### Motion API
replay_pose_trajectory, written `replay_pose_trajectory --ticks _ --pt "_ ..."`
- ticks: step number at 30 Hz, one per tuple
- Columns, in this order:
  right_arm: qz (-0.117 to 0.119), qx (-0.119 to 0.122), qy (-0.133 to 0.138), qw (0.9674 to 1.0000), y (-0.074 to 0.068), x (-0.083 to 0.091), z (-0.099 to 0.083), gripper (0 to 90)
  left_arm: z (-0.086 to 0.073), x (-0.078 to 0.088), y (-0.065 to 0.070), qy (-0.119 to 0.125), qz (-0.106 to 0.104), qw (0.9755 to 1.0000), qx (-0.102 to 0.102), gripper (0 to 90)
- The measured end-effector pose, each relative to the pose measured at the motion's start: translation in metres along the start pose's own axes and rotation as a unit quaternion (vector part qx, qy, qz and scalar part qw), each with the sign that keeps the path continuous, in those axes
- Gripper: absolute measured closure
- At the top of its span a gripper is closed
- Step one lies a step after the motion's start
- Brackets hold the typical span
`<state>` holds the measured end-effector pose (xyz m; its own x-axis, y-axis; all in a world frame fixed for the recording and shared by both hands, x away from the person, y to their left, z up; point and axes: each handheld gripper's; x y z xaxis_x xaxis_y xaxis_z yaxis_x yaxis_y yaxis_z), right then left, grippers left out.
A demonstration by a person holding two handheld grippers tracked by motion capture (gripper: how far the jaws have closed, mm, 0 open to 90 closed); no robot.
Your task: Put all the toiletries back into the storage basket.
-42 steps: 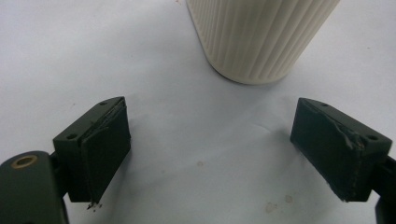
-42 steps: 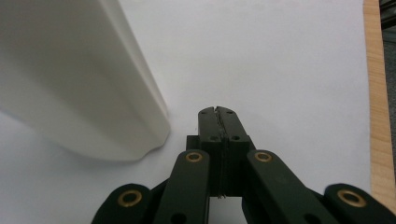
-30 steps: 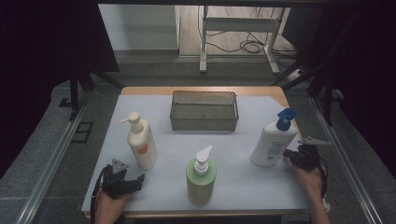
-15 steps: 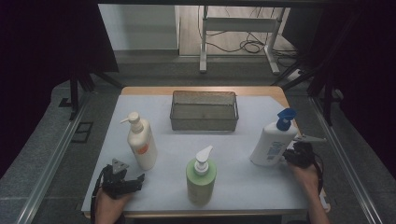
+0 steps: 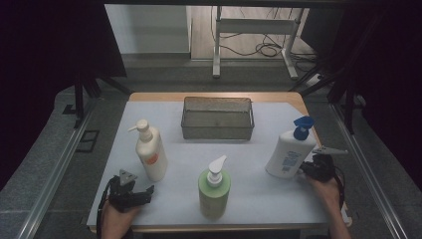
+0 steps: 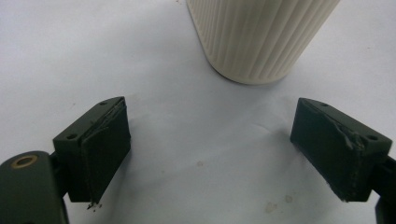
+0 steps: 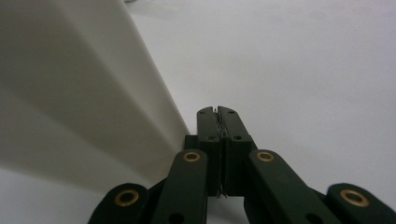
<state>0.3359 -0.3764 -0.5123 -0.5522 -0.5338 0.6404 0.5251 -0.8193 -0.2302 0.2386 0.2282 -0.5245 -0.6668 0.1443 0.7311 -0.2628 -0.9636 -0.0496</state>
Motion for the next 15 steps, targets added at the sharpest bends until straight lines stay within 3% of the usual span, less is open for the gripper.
replay_pose_trajectory --ticks 15 --pt "0.013 0.002 -0.006 0.9999 -0.011 0.007 -0.01 86.9 0.0 0.0 0.0 0.0 0.0 1.0 0.0 11.7"
Point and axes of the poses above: each handheld gripper's, and its own axes: x roughly backward along the jaws, z roughly out of its top, y roughly to its right, and after that the axes turned 6 degrees about z, right-handed
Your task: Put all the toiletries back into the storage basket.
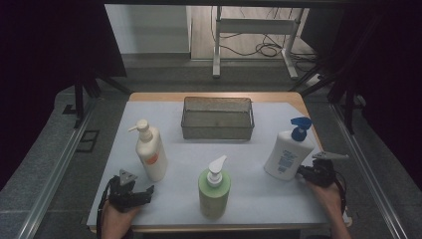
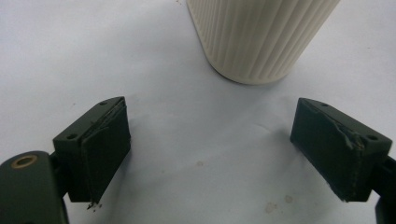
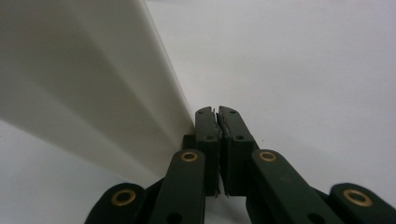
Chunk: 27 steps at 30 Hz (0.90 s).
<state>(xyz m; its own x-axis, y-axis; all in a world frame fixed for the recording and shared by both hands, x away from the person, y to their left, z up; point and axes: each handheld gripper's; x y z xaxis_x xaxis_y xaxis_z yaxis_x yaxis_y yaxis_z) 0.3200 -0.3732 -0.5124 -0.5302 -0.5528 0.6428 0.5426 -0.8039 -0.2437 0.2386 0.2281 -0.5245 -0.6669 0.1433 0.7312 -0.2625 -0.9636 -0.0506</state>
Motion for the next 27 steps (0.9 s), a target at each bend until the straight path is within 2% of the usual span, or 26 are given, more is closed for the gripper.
replay_pose_trajectory --ticks 27 --pt "0.018 0.011 -0.014 0.9997 -0.026 0.006 -0.016 84.9 0.0 0.0 0.0 0.0 0.0 1.0 0.0 11.7"
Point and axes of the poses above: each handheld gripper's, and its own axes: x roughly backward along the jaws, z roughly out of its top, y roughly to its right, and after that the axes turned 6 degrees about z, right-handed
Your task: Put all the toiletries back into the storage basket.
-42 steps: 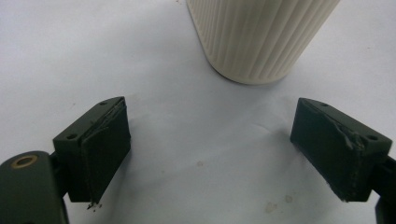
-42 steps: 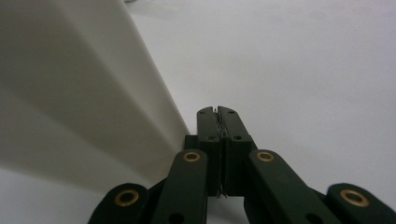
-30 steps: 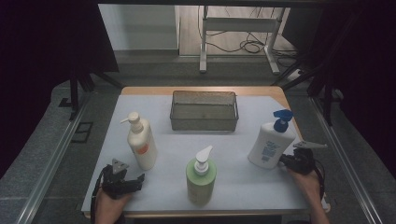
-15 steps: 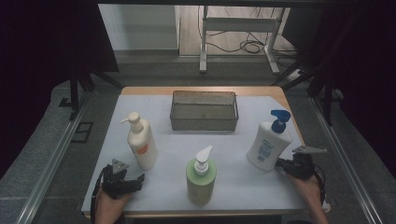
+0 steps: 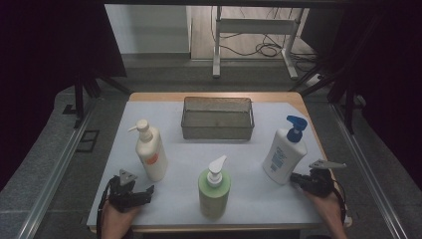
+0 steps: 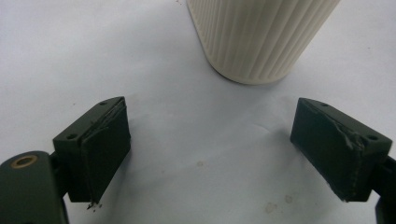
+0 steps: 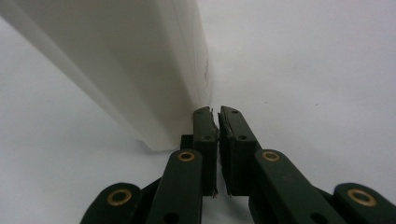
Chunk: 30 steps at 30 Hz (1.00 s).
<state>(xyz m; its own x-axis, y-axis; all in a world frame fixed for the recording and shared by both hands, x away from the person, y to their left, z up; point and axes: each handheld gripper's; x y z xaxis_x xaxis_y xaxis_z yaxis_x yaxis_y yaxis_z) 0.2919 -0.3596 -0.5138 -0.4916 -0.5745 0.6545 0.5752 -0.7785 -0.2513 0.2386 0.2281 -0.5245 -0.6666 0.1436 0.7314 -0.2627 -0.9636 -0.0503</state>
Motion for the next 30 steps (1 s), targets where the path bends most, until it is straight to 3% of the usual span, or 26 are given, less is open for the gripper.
replay_pose_trajectory --ticks 9,23,30 --pt "0.003 0.002 -0.001 1.0 -0.004 -0.001 -0.001 83.4 0.0 0.0 0.0 0.0 0.001 1.0 0.0 11.7" --pt "-0.014 -0.003 0.0 0.9999 -0.009 0.011 -0.005 66.6 0.0 0.0 0.0 0.0 0.001 1.0 0.0 11.7" --pt "-0.012 0.008 0.006 0.9999 -0.02 0.025 -0.004 58.9 0.0 0.0 0.0 0.001 0.001 1.0 0.0 11.7"
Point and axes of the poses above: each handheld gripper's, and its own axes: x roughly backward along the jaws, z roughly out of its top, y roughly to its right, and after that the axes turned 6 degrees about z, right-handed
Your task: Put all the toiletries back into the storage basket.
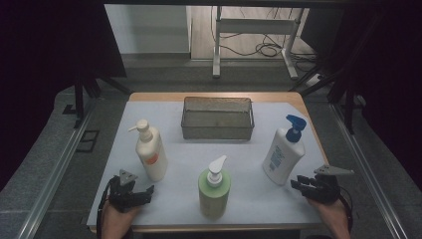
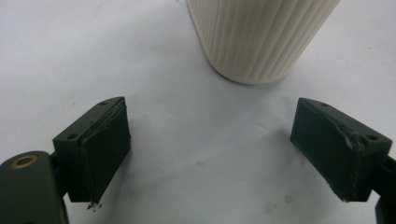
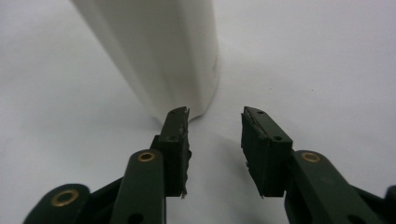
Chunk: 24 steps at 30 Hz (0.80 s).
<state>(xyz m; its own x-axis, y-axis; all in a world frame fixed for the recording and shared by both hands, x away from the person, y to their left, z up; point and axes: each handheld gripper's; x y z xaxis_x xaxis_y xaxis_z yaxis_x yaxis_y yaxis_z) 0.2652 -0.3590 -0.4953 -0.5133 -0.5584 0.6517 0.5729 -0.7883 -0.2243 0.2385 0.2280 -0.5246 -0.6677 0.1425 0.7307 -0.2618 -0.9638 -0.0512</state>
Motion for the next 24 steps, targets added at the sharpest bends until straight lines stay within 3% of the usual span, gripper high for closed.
replay_pose_trajectory --ticks 8,14,24 --pt "0.003 0.022 -0.001 0.9998 -0.013 0.007 0.005 48.1 0.0 0.0 0.0 0.0 0.0 1.0 0.0 11.7" --pt "-0.008 0.034 -0.002 0.9994 -0.022 0.009 0.011 36.8 0.0 0.0 0.0 0.0 0.0 1.0 0.0 11.7" --pt "-0.011 0.051 0.018 0.9985 -0.032 0.015 0.024 26.2 0.0 0.0 0.0 0.0 0.0 1.0 0.0 11.7"
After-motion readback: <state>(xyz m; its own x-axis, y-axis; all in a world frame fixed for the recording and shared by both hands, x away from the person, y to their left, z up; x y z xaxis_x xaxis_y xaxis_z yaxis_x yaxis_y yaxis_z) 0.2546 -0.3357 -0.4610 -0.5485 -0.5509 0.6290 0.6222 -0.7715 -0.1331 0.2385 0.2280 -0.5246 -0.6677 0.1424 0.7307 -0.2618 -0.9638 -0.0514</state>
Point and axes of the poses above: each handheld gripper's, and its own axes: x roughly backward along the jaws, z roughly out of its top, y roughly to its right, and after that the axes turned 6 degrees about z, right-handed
